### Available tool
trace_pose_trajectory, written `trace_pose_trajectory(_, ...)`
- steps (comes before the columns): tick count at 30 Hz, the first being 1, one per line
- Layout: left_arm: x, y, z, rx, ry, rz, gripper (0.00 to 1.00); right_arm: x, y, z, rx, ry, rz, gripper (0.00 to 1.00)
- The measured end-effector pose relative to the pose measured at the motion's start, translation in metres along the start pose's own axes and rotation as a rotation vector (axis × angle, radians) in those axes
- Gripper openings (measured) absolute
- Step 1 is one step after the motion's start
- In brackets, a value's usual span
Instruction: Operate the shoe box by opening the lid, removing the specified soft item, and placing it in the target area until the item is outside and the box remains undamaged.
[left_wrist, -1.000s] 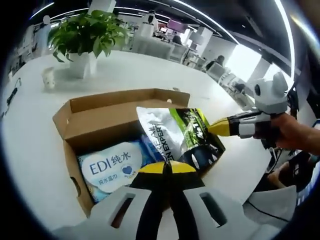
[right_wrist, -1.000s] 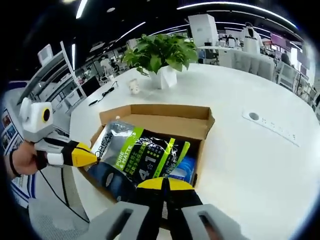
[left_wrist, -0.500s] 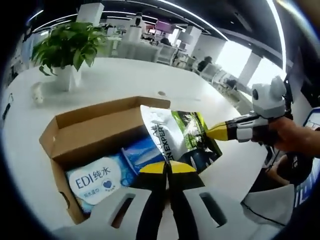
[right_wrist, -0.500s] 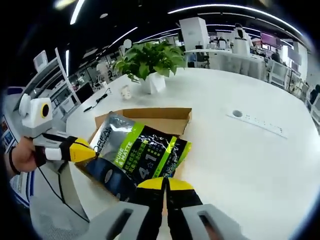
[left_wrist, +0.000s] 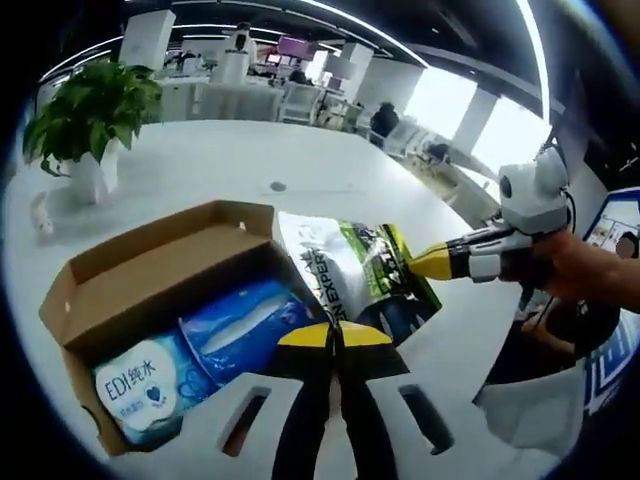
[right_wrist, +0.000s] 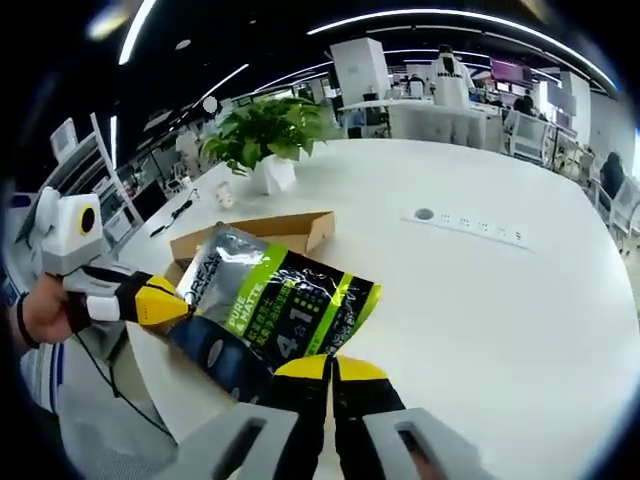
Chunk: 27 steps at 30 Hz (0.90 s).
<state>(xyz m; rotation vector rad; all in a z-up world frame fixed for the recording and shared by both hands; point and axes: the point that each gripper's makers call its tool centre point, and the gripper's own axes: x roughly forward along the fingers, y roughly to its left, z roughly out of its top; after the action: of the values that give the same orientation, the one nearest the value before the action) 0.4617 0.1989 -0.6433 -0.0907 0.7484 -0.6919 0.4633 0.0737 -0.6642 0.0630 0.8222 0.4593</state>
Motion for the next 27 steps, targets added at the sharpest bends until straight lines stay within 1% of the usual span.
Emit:
trace_pose_trajectory(2, 0.005, -0.007, 0.0, 0.009, 0.005, -0.011, 0.0, -0.007, -0.007, -0.005, 0.007, 0.001, -0.011, 0.0)
trace_pose_trajectory(5, 0.013, -0.018, 0.0, 0.019, 0.015, -0.026, 0.0, -0.016, -0.023, -0.01, 0.021, 0.001, -0.025, 0.0)
trace_pose_trajectory(8, 0.021, -0.031, -0.001, 0.031, 0.024, -0.044, 0.0, -0.021, -0.036, -0.015, 0.033, 0.002, -0.039, 0.0)
trace_pose_trajectory(11, 0.029, -0.044, -0.002, 0.049, 0.034, -0.059, 0.0, -0.028, -0.046, -0.02, 0.042, 0.004, -0.051, 0.0)
trace_pose_trajectory(17, 0.045, -0.06, -0.007, 0.068, 0.057, -0.08, 0.01, -0.035, -0.06, -0.031, 0.058, 0.015, -0.071, 0.0)
trace_pose_trajectory(19, 0.05, -0.063, -0.01, 0.084, 0.068, -0.08, 0.01, -0.035, -0.066, -0.036, 0.065, 0.02, -0.074, 0.0)
trace_pose_trajectory(24, 0.057, -0.067, -0.014, 0.088, 0.084, -0.084, 0.01, -0.032, -0.08, -0.043, 0.077, 0.031, -0.078, 0.0)
trace_pose_trajectory(27, 0.061, -0.068, -0.018, 0.093, 0.094, -0.083, 0.01, -0.028, -0.084, -0.048, 0.082, 0.041, -0.077, 0.0)
